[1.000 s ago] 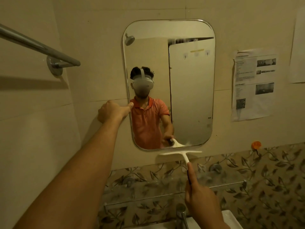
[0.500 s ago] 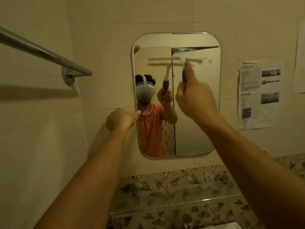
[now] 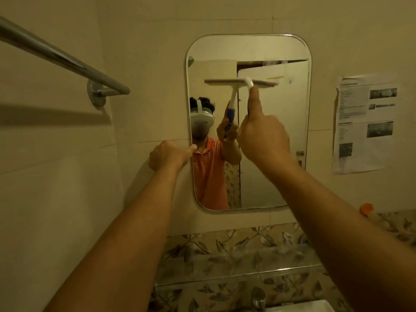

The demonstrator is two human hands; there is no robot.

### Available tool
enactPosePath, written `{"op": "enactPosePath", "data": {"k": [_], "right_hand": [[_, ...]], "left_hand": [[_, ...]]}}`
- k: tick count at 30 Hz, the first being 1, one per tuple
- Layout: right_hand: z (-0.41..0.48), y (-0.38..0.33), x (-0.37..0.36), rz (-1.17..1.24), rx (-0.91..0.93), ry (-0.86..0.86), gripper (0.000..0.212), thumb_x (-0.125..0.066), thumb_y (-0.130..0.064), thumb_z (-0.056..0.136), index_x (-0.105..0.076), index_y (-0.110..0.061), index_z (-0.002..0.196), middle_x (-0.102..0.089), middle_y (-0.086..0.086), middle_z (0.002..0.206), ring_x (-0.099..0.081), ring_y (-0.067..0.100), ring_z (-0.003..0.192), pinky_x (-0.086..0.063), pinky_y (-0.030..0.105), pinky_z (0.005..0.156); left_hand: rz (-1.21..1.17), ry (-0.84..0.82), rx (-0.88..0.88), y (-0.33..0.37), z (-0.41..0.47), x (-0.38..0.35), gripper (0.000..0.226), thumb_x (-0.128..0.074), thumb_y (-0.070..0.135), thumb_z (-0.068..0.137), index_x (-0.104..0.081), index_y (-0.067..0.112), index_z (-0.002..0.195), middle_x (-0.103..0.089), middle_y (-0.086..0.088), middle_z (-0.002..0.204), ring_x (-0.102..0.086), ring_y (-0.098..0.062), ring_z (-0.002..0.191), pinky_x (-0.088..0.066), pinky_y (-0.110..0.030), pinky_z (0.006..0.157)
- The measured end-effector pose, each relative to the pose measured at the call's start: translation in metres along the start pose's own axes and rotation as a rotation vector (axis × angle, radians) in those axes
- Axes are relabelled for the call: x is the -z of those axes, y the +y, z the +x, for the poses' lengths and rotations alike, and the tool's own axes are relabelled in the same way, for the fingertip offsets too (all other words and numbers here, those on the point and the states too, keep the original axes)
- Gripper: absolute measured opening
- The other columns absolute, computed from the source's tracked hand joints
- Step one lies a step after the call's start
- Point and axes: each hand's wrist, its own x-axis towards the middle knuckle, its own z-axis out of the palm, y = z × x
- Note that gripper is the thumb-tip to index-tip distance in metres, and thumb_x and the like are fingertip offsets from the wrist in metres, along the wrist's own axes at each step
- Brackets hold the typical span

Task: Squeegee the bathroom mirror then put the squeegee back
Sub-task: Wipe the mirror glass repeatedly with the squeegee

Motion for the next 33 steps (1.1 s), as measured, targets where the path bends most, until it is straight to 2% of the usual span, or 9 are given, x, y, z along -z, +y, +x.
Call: {"op": "enactPosePath", "data": {"k": [6, 9, 11, 15, 18, 22, 26, 29, 33], "right_hand": [[-0.078, 0.026, -0.037, -0.07, -0.075, -0.115, 0.082, -0.039, -0.024, 0.105, 0.025, -0.039, 0.154, -0.053, 0.004, 0.068, -0.049, 0.016, 0.05, -0.036, 0.027, 0.042], [-0.123, 0.048, -0.054, -0.107, -0.08, -0.166, 0.094, -0.043, -0.022, 0.103, 0.039, -0.041, 0.145, -0.054, 0.001, 0.066, -0.048, 0.013, 0.047, -0.035, 0.024, 0.04], [-0.152, 0.063, -0.064, -0.151, -0.089, -0.213, 0.097, -0.042, -0.021, 0.103, 0.045, -0.039, 0.142, -0.052, -0.003, 0.064, -0.043, 0.009, 0.045, -0.028, 0.022, 0.039], [-0.2, 0.082, -0.079, -0.178, -0.153, -0.374, 0.09, -0.037, -0.023, 0.104, 0.042, -0.033, 0.145, -0.049, -0.007, 0.066, -0.039, 0.008, 0.048, -0.022, 0.023, 0.041], [-0.224, 0.09, -0.09, -0.11, -0.214, -0.504, 0.087, -0.035, -0.025, 0.104, 0.04, -0.038, 0.146, -0.055, -0.005, 0.074, -0.041, 0.008, 0.05, -0.025, 0.02, 0.043], [-0.238, 0.102, -0.097, -0.065, -0.284, -0.541, 0.08, -0.034, -0.032, 0.103, 0.029, -0.042, 0.152, -0.056, -0.004, 0.073, -0.043, 0.011, 0.051, -0.033, 0.022, 0.044], [-0.219, 0.089, -0.067, -0.001, -0.265, -0.477, 0.081, -0.037, -0.037, 0.104, 0.03, -0.051, 0.147, -0.053, -0.004, 0.063, -0.051, 0.013, 0.052, -0.05, 0.026, 0.058], [-0.173, 0.061, -0.029, 0.104, -0.156, -0.286, 0.083, -0.042, -0.032, 0.104, 0.025, -0.053, 0.148, -0.055, -0.003, 0.058, -0.053, 0.013, 0.048, -0.045, 0.026, 0.047], [-0.085, 0.014, 0.013, 0.146, 0.011, -0.05, 0.07, -0.039, -0.036, 0.105, 0.006, -0.043, 0.158, -0.052, -0.002, 0.06, -0.05, 0.012, 0.045, -0.045, 0.025, 0.041]], "left_hand": [[-0.001, -0.022, 0.055, 0.004, -0.001, 0.003, 0.078, -0.066, 0.074, 0.079, -0.062, 0.009, 0.121, -0.061, -0.012, 0.105, -0.058, -0.031, 0.096, -0.04, -0.036, 0.069], [-0.016, -0.032, 0.049, 0.004, -0.002, 0.004, 0.081, -0.067, 0.073, 0.078, -0.06, 0.009, 0.126, -0.064, -0.013, 0.124, -0.06, -0.034, 0.114, -0.04, -0.036, 0.072], [-0.016, -0.031, 0.039, 0.003, -0.001, 0.003, 0.081, -0.068, 0.073, 0.078, -0.06, 0.008, 0.126, -0.063, -0.014, 0.126, -0.059, -0.035, 0.116, -0.041, -0.037, 0.072], [-0.016, -0.016, 0.046, 0.004, -0.002, 0.002, 0.079, -0.068, 0.073, 0.078, -0.062, 0.009, 0.123, -0.065, -0.013, 0.12, -0.061, -0.033, 0.11, -0.041, -0.037, 0.07], [-0.02, -0.021, 0.05, 0.003, -0.002, 0.001, 0.079, -0.067, 0.074, 0.078, -0.062, 0.009, 0.123, -0.064, -0.013, 0.12, -0.061, -0.033, 0.109, -0.041, -0.036, 0.07], [-0.01, -0.019, 0.046, 0.001, -0.001, 0.0, 0.083, -0.066, 0.076, 0.076, -0.062, 0.009, 0.124, -0.065, -0.014, 0.121, -0.061, -0.034, 0.11, -0.044, -0.037, 0.071], [-0.007, -0.017, 0.032, 0.002, -0.001, 0.0, 0.08, -0.066, 0.075, 0.078, -0.062, 0.009, 0.124, -0.065, -0.013, 0.122, -0.061, -0.033, 0.112, -0.041, -0.036, 0.071], [-0.004, -0.019, 0.038, 0.001, -0.001, 0.002, 0.078, -0.066, 0.076, 0.076, -0.064, 0.012, 0.119, -0.066, -0.011, 0.117, -0.062, -0.031, 0.107, -0.04, -0.035, 0.069], [-0.022, -0.041, 0.043, 0.0, 0.0, 0.004, 0.075, -0.069, 0.075, 0.074, -0.065, 0.011, 0.112, -0.066, -0.009, 0.106, -0.062, -0.03, 0.097, -0.044, -0.034, 0.068]]}}
